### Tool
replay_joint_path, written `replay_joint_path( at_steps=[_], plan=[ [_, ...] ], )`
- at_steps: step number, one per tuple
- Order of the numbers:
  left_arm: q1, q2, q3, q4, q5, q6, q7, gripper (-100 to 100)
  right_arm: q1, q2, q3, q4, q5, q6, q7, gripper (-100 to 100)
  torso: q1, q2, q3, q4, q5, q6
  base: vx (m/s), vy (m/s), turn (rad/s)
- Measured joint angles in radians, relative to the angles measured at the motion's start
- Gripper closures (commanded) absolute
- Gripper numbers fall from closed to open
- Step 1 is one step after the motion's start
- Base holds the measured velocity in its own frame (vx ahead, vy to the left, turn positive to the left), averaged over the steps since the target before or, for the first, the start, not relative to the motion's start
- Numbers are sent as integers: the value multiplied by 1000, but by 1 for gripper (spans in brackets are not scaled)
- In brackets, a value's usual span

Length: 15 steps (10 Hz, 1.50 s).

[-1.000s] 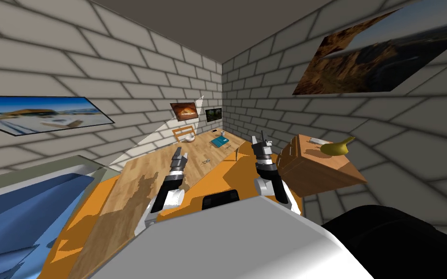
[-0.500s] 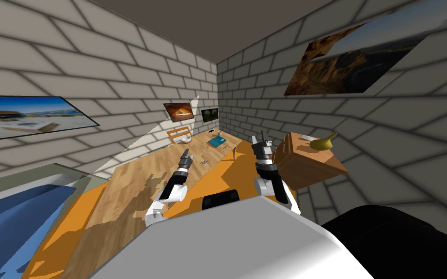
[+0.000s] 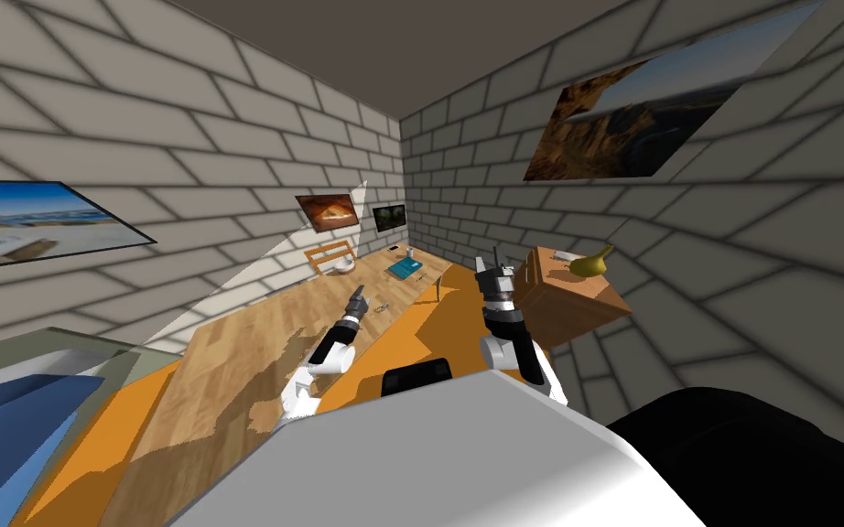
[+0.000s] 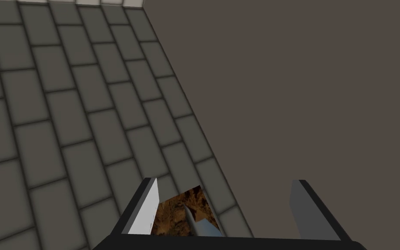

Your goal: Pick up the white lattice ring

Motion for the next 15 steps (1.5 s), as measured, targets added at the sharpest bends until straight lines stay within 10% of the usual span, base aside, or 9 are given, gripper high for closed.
replay_joint_path(
  at_steps=[15],
  plan=[
    [-295,124,-119,438,246,369,54,-100,0,0,0,0,0,0,0,0,0,0,0,0,0,-1,-7,9,-113]
  ],
)
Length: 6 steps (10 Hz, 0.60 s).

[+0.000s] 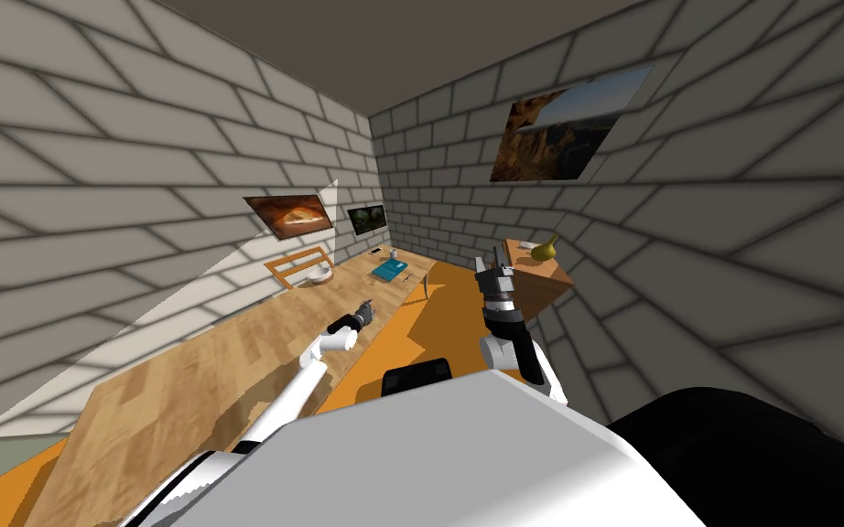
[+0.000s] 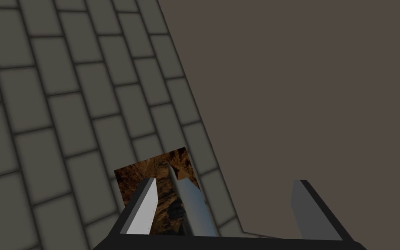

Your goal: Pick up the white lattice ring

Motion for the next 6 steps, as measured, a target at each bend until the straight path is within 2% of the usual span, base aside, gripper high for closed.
replay_joint_path(
  at_steps=[2,3,4,6],
  plan=[
    [-40,13,-13,46,32,63,9,-100,0,0,0,0,0,0,0,0,0,0,0,0,0,1,-4,9,-110],
    [-59,15,-22,82,46,72,8,-100,0,0,0,0,0,0,0,0,0,0,0,0,0,0,-2,6,-73],
    [-66,22,-24,93,53,95,13,-100,0,0,0,0,0,0,0,0,0,0,0,0,0,0,-2,7,-121],
    [-111,38,-40,153,90,148,20,-100,0,0,0,0,0,0,0,0,0,-1,0,0,0,0,2,8,-93]
  ],
)
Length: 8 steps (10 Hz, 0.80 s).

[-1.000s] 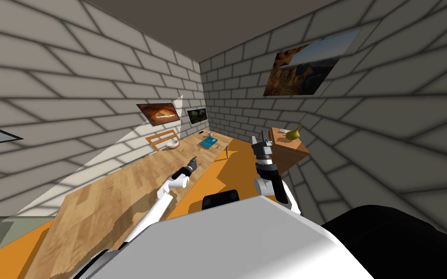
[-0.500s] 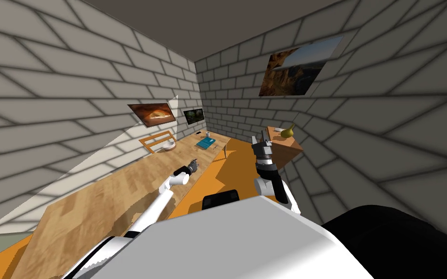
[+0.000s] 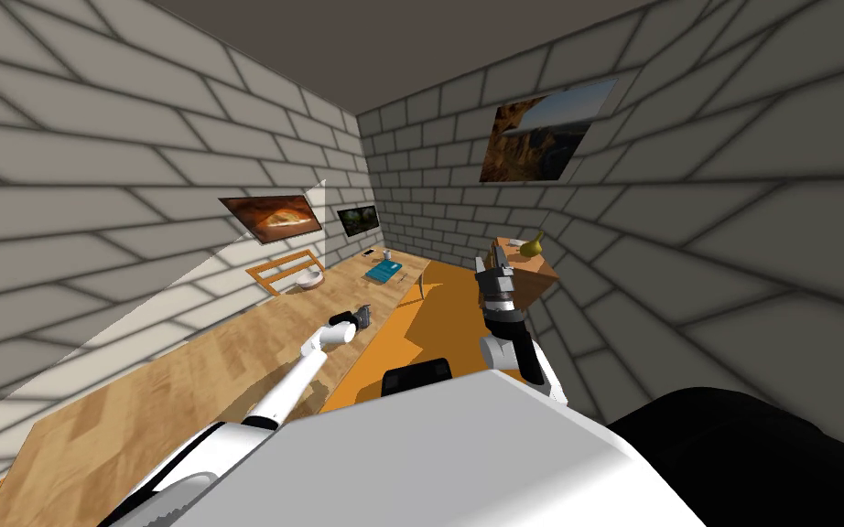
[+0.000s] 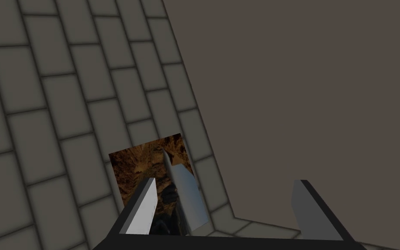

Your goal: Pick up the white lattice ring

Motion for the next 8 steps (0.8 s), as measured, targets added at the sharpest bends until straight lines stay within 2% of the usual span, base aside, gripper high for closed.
replay_joint_path(
  at_steps=[2,5,8],
  plan=[
    [-21,8,-6,32,12,36,8,-100,0,0,0,0,0,0,0,0,0,0,0,0,0,0,6,5,-79],
    [-83,32,-23,126,62,93,8,-100,0,0,0,0,0,0,0,0,0,-1,-1,0,0,0,15,6,-86],
    [-113,57,-29,162,82,152,23,-100,0,0,0,0,0,0,0,0,0,-1,-1,0,0,0,17,7,-45]
  ],
)
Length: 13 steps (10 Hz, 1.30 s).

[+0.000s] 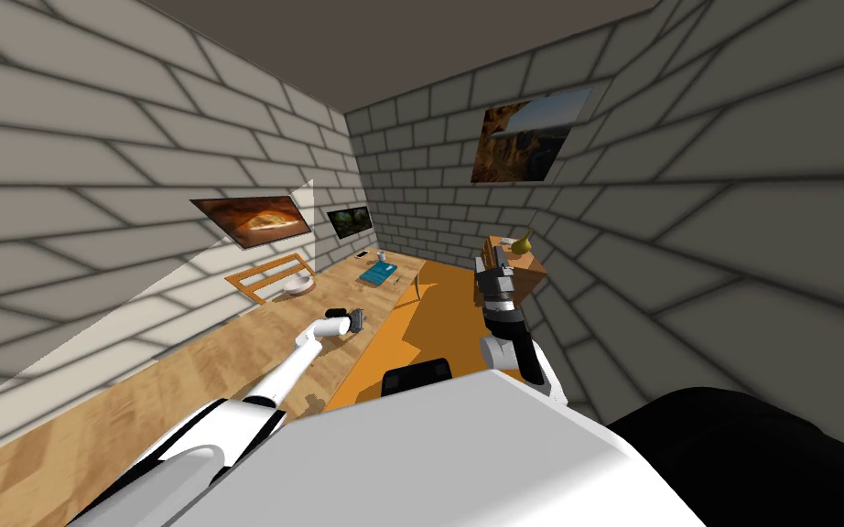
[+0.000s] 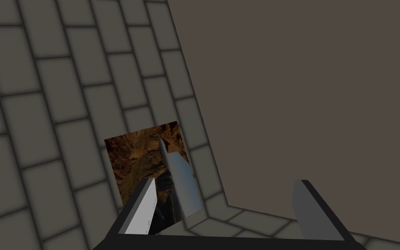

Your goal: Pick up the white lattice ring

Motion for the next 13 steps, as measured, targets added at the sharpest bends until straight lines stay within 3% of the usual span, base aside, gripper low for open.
replay_joint_path(
  at_steps=[1,2,3,13],
  plan=[
    [-13,1,-3,29,10,2,-5,-100,0,0,0,0,0,0,0,0,0,0,0,0,0,0,8,3,-6],
    [-15,1,-3,33,12,2,-7,0,0,0,0,0,0,0,0,0,0,0,0,0,0,0,0,0,0],
    [-14,1,-3,32,11,2,-7,-100,0,0,0,0,0,0,0,0,-1,1,1,0,0,0,12,34,-29],
    [61,-223,221,-56,-251,63,-64,-100,0,0,0,0,0,0,0,0,2,0,0,0,1,0,17,54,-25]
  ],
)
